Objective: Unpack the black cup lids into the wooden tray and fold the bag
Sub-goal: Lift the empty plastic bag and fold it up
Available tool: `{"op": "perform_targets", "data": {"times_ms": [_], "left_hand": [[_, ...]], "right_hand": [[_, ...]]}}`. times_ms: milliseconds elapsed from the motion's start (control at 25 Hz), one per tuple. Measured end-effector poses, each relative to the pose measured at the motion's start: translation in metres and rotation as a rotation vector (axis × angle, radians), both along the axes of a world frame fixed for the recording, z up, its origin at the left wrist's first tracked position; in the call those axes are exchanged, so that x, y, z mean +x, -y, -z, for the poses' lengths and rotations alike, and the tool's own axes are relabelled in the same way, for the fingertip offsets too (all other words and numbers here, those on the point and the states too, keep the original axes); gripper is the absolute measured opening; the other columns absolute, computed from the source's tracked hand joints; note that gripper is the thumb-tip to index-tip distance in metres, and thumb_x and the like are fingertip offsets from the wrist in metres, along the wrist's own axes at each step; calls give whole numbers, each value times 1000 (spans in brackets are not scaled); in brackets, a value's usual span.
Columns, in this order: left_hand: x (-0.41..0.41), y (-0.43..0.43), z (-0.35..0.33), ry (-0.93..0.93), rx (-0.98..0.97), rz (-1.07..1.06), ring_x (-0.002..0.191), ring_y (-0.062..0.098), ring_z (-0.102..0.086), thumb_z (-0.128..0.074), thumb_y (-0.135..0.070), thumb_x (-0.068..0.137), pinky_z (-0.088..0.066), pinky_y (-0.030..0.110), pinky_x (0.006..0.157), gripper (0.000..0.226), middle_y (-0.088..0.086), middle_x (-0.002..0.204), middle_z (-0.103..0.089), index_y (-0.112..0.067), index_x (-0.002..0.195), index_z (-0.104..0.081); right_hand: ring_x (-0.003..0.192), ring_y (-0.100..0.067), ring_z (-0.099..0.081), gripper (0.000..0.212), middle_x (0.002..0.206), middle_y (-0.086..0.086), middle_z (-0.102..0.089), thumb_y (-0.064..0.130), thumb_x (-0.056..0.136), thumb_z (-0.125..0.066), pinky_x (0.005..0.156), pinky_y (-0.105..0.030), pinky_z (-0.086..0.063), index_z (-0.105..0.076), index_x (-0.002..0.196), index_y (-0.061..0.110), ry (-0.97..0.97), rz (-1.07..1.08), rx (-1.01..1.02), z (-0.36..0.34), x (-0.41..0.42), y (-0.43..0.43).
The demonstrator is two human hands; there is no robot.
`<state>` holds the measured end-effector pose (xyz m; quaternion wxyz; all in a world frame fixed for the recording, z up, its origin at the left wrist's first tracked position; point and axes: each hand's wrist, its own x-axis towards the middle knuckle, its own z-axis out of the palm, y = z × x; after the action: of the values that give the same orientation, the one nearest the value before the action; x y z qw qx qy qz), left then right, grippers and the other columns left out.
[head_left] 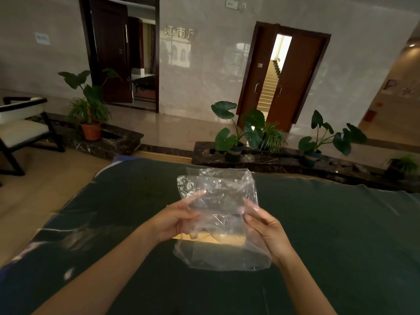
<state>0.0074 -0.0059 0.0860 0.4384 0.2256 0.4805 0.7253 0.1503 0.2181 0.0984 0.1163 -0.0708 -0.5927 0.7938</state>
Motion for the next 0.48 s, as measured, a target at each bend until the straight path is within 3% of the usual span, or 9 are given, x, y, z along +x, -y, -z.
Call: {"op": "perform_targets", "data": {"times_ms": [80,200,280,360,480], "left_hand": [[5,0,-5,-18,42,-35,89,25,-59,-52,1,86,-53,36,77,48,20,113,-65,-16,130,-54],[14,-4,-11,-107,-15,-147,101,39,-58,-51,0,88,-49,47,88,29,31,117,-59,1,115,-62],[19,-5,-17,-394,-102,-243,93,47,-60,-55,4,86,-50,51,83,15,34,106,-61,3,91,-69],[23,-5,-26,-669,-149,-316,91,40,-64,-61,9,82,-54,44,81,20,30,97,-64,-5,71,-72],[20,-2,-33,-1033,-120,-412,84,22,-65,-64,15,77,-56,28,77,23,18,88,-67,-4,65,-73]], "right_hand": [[90,-17,-72,28,98,-2,-76,-1,82,-57,66,-24,-58,-76,93,16,5,30,-30,4,3,1],[74,-28,-72,15,90,-17,-73,0,76,-62,62,-38,-60,-74,83,5,92,84,-112,14,4,4],[75,-31,-71,18,96,-21,-69,4,70,-68,66,-41,-59,-70,88,2,164,116,-146,19,1,5],[95,-36,-67,33,111,-21,-67,19,76,-67,81,-48,-55,-67,107,8,223,91,-205,21,0,4],[116,-37,-58,58,127,-18,-61,57,90,-39,94,-52,-47,-49,128,15,305,-78,-304,17,6,-4]]}}
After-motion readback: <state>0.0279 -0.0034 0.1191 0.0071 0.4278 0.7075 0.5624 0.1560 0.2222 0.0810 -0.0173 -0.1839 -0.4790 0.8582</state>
